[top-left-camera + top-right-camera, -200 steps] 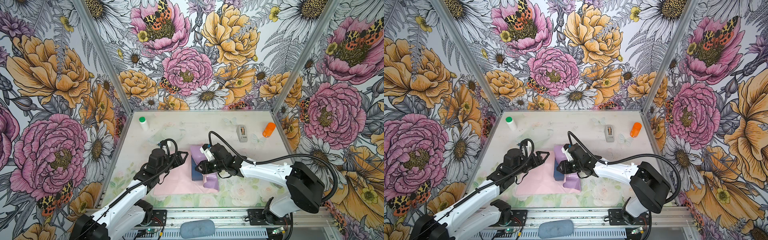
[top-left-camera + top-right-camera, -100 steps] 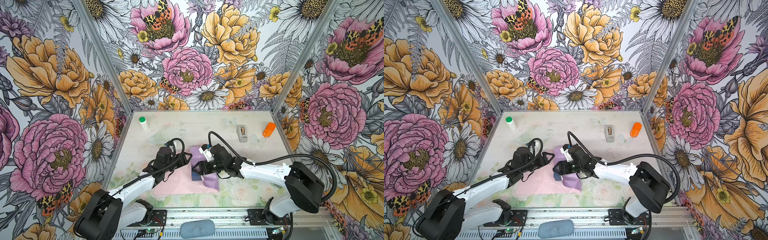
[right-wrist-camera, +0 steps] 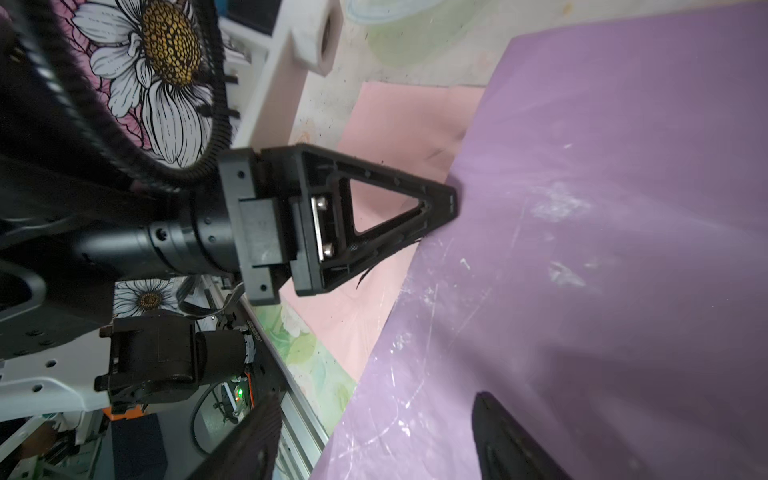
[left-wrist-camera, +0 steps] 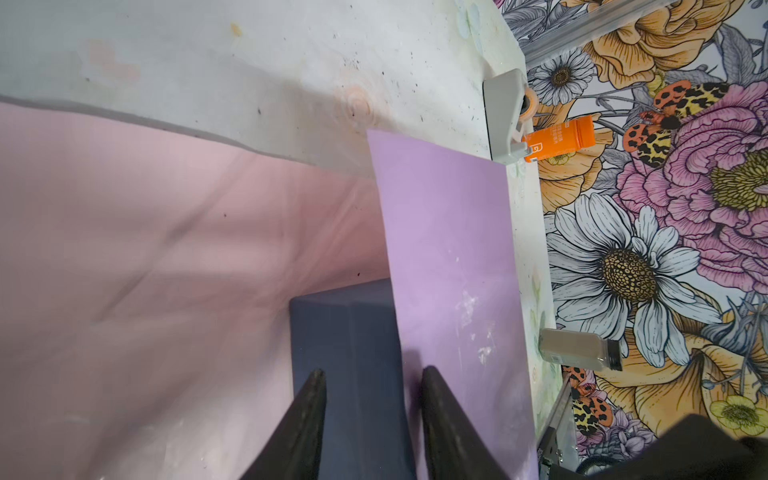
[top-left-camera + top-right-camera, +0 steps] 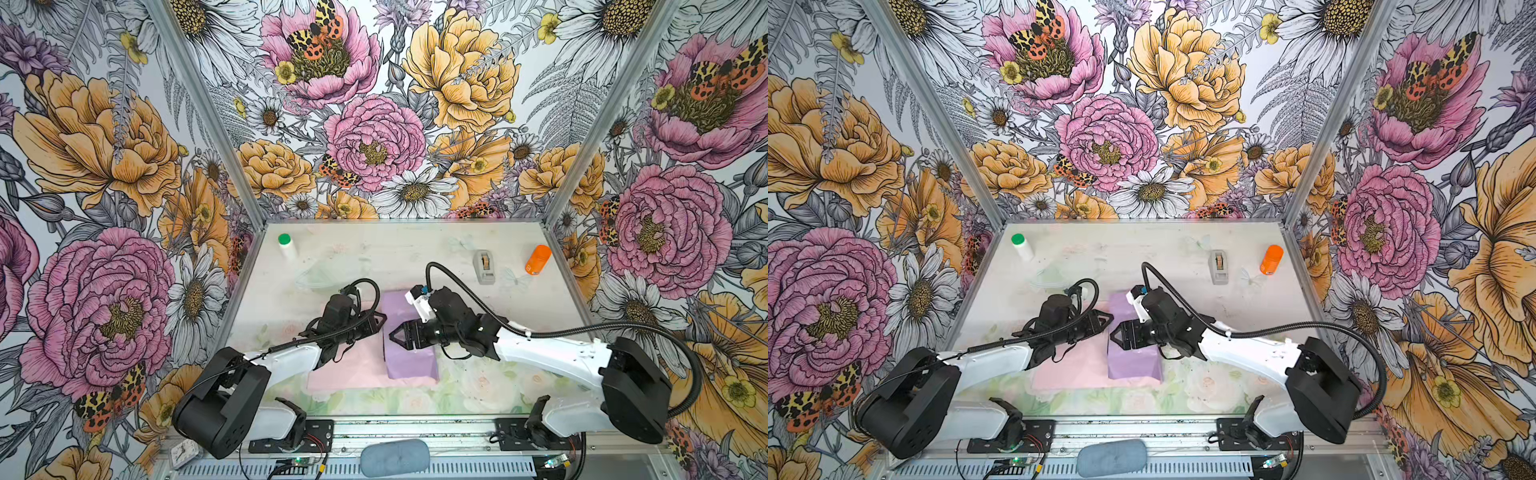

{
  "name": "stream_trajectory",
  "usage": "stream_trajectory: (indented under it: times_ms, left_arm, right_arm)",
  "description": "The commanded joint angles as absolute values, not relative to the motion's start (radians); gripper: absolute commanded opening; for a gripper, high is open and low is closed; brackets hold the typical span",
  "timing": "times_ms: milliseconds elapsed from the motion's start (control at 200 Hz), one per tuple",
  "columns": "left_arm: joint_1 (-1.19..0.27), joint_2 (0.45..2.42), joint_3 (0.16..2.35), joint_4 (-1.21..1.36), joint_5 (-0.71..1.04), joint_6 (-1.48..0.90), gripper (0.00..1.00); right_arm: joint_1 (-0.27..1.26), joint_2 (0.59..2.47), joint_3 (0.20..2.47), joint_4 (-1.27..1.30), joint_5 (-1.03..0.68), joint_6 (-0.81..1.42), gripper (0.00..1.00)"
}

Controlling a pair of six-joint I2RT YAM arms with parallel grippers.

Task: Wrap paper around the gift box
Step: 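Fold the held paper over the box top with the right gripper toward the left gripper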

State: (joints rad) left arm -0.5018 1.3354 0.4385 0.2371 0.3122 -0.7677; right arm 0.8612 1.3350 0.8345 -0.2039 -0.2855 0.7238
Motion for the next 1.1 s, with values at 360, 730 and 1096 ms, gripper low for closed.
stream_trajectory:
  times_ms: [360, 730, 1096]
  left_arm:
    - [-0.52, 1.325, 0.463, 0.161, 0.254, -0.724, 0.39]
    - [-0.545, 1.279, 0.494, 0.173, 0.285, -0.759, 0.52]
    - [-0.551, 1.184, 0.394, 0.217, 0.297, -0.833, 0.69]
  right_arm:
    - [0.764, 1.401, 0.875, -0.484, -0.131, 0.739, 0.73]
    - [0.782, 1.459, 0.861, -0.405, -0.183, 0.854, 0.72]
    - [0.817, 1.447, 0.855, -0.387, -0.146, 0.964, 0.71]
